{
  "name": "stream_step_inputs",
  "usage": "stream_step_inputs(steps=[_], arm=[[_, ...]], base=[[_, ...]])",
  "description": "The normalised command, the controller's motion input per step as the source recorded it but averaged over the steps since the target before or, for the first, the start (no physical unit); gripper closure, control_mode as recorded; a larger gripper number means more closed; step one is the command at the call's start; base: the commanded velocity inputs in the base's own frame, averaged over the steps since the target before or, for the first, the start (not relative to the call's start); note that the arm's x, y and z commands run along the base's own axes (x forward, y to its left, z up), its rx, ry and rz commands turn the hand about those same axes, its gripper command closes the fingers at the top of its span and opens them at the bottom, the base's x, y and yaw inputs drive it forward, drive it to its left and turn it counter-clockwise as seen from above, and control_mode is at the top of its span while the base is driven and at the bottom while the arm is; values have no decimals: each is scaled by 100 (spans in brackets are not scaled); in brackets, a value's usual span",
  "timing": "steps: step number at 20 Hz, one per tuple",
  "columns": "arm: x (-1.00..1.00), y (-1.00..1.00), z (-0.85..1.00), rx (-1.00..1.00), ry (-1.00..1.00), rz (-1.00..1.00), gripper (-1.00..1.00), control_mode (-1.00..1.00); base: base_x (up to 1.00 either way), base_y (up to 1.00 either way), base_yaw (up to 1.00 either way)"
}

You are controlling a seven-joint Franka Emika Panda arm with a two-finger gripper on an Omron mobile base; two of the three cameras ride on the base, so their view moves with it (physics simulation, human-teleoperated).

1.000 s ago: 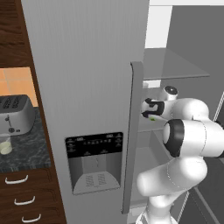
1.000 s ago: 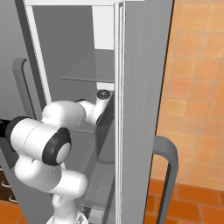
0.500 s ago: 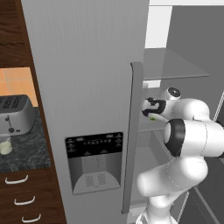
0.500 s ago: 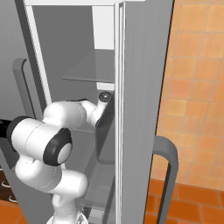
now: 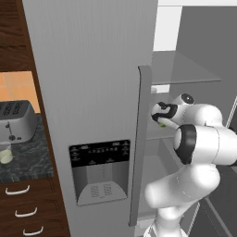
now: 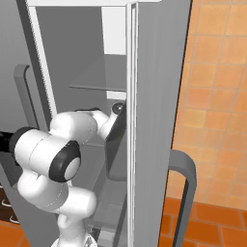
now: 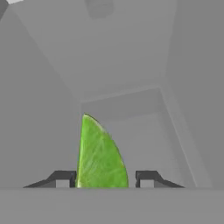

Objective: Grab a lemon wedge from the fridge and one ice cube from the ice bowl, and put them in the glass of lemonade.

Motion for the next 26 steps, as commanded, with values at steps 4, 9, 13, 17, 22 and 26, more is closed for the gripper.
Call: stream_step_inputs(steps=[4,9,13,17,22,26], arm=[[-28,0,-11,0,10,0,100,-100],[-45,0,2,0,4,0,100,-100],[-98,0,22,0,-6,0,100,-100],[-100,0,41,0,-10,1,100,-100],[-100,0,89,-1,0,9,100,-100],[-100,7,88,-7,6,12,100,-100]], base=[[0,0,0],[0,0,0],[0,0,0],[0,0,0],[0,0,0],[0,0,0]])
